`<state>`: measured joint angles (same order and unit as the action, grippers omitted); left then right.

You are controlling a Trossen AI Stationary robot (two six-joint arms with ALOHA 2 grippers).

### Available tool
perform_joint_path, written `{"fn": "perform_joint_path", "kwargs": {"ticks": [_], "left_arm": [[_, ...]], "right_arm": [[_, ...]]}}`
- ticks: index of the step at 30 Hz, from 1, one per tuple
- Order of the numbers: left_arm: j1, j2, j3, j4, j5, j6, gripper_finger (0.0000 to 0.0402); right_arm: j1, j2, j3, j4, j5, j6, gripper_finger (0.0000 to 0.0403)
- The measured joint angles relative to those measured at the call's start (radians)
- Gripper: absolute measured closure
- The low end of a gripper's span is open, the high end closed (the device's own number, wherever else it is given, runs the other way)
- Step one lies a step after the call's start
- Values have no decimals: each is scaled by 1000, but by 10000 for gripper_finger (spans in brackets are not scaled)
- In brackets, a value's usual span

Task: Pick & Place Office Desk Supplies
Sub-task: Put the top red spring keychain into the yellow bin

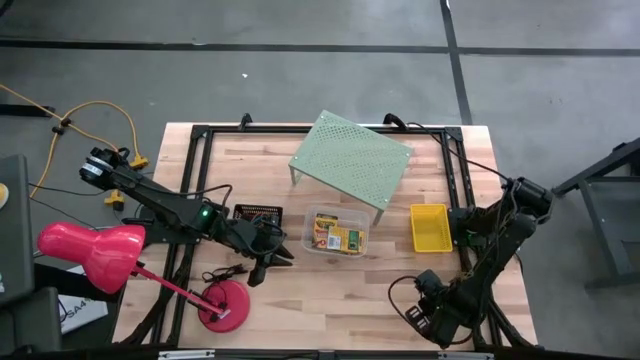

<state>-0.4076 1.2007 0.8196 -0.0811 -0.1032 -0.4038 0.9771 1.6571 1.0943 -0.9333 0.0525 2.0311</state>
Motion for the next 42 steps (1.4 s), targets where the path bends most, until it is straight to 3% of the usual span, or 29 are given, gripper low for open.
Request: {"fn": "perform_joint_path", "kwargs": {"ticks": [16,30,42], "left_arm": [[0,0,0,0,0,0,324],[0,0,0,0,0,0,324],[0,0,0,0,0,0,324]], "right_arm": [[31,73,0,-30,18,5,330],[45,104,0,-24,27,-125,328],[58,104,0,-32,38,-129,240]]}}
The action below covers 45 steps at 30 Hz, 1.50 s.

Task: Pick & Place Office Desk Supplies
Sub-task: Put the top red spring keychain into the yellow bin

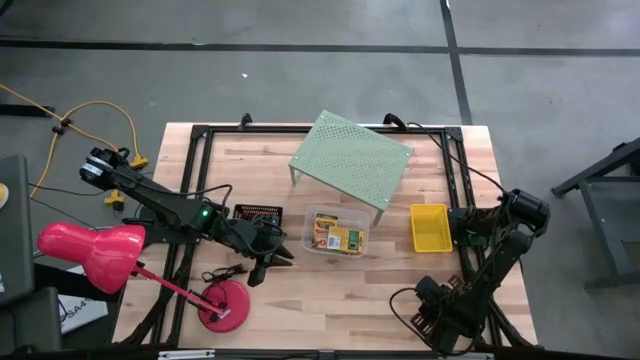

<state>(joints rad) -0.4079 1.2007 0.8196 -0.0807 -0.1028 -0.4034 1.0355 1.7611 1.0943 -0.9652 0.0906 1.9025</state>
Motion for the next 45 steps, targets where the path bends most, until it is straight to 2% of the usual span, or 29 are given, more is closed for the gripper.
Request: {"fn": "perform_joint_path", "kwargs": {"ticks": [14,23,29,38,45], "left_arm": [[0,0,0,0,0,0,324],[0,0,0,5,0,0,324],[0,0,0,19,0,0,324],[0,0,0,18,0,0,324],[0,0,0,18,0,0,324]], "right_arm": [[-1,42,0,1,11,-80,230],[-1,39,-64,108,-4,-94,231],[-1,39,-65,109,-8,-94,252],[-2,39,-65,113,-4,-94,310],[-2,40,-65,110,1,-94,312]]}}
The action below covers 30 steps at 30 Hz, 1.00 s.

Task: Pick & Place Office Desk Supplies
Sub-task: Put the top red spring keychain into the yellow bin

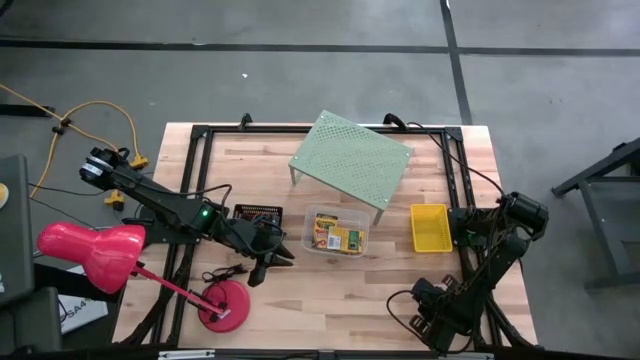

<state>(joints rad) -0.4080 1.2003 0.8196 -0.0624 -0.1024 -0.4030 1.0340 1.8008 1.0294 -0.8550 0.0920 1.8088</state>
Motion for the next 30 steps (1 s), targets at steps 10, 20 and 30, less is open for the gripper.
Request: {"fn": "perform_joint_path", "kwargs": {"ticks": [10,20,30], "left_arm": [[0,0,0,0,0,0,324],[0,0,0,0,0,0,324],[0,0,0,3,0,0,324]], "right_arm": [[0,-9,-3,-3,21,0,322],[-13,-88,-6,-19,109,-4,346],[-22,-114,-4,-20,110,-7,398]]}}
